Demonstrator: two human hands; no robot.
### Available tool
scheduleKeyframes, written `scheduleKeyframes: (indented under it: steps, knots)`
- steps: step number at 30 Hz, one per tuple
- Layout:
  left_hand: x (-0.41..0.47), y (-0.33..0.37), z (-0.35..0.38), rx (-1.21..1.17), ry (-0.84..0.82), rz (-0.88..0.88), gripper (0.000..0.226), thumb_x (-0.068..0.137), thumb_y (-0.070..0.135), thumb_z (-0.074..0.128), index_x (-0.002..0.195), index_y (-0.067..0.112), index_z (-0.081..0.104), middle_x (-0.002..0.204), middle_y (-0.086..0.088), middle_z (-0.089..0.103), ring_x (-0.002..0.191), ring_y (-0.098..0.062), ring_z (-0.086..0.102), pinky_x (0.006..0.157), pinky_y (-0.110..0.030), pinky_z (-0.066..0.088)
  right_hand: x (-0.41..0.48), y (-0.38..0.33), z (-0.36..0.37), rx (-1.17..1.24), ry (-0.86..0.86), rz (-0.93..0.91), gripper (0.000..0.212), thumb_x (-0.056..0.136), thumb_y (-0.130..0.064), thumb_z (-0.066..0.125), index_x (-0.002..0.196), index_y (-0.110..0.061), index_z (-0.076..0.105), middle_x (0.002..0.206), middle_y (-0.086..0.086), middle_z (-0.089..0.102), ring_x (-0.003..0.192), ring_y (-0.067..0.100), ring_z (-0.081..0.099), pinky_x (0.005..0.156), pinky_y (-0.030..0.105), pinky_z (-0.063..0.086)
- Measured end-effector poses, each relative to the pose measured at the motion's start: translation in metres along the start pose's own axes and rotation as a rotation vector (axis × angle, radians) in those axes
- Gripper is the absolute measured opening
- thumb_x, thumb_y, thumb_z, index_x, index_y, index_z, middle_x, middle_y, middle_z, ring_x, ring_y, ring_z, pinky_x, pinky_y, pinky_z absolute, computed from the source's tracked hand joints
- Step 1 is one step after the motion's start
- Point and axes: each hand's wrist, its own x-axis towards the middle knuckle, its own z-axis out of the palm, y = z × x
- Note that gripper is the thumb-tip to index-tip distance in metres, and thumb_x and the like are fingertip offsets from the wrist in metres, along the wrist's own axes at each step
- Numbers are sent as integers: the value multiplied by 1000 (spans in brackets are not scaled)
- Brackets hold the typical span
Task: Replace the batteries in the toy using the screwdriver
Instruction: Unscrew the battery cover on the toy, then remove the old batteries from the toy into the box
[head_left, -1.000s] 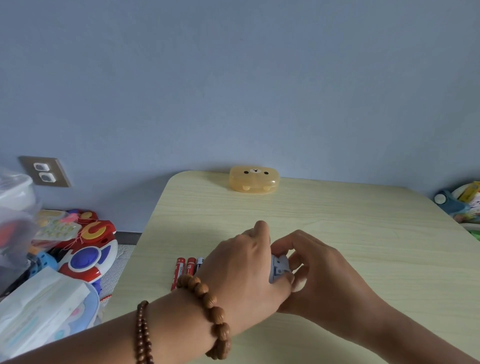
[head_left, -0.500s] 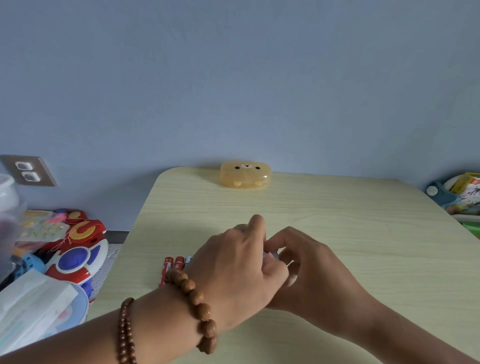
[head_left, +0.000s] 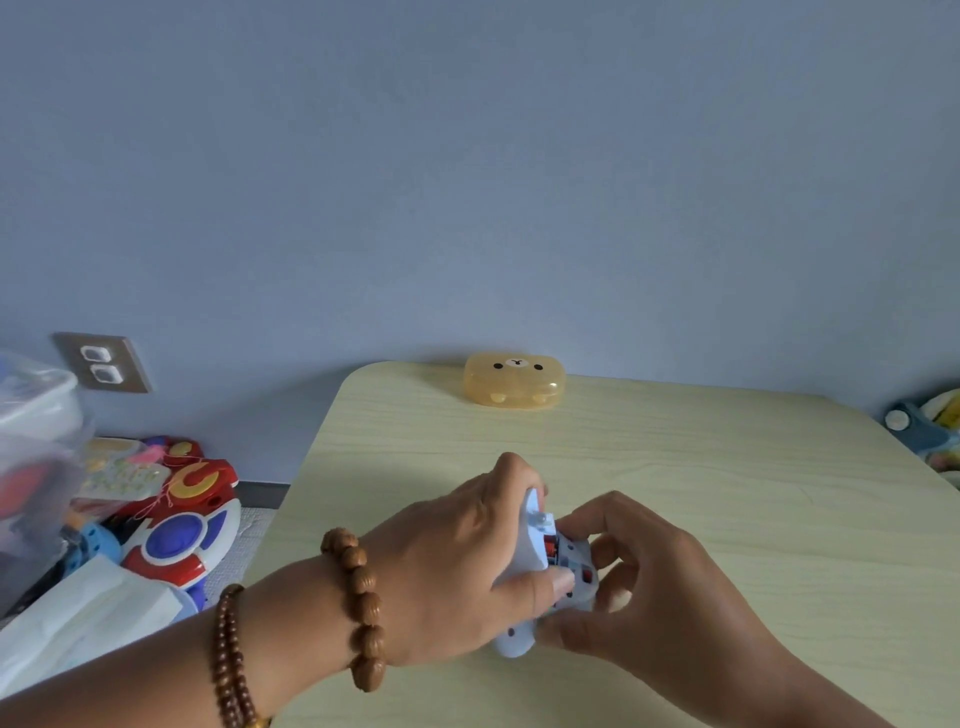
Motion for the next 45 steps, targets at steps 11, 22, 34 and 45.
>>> scheduleKeyframes:
  steps: [11,22,34,45]
  knots:
    - [3,-71,-50,-963,230,-103,72,42,57,95,103,26,73,89,12,69,86,-8,67,70,-21,54,-1,2,1,29,-11,98,53,50,-35,96,93,-38,65,83,-6,70,56,2,60,56,11,48]
    - [-22,-132,-39,-407,269,-336,65,40,57,90,100,44,67,101,16,74,92,-6,71,82,-25,57,0,5,5,31,-15,106,54,48,-39,96,93,-40,65,88,-19,69,57,2,62,56,11,48]
    - [-25,-144,-30,-128,202,-250,65,52,53,90,109,39,62,112,23,62,103,8,59,85,-16,49,1,5,7,12,-28,112,57,48,-46,94,96,-44,63,88,-20,70,63,5,66,59,12,50]
    - [-15,-62,-63,-28,378,22,34,80,58,64,104,34,67,107,20,65,106,-3,59,86,-15,45,1,-1,5,6,-41,74,56,53,-42,95,98,-41,62,91,-18,67,69,2,65,59,13,51]
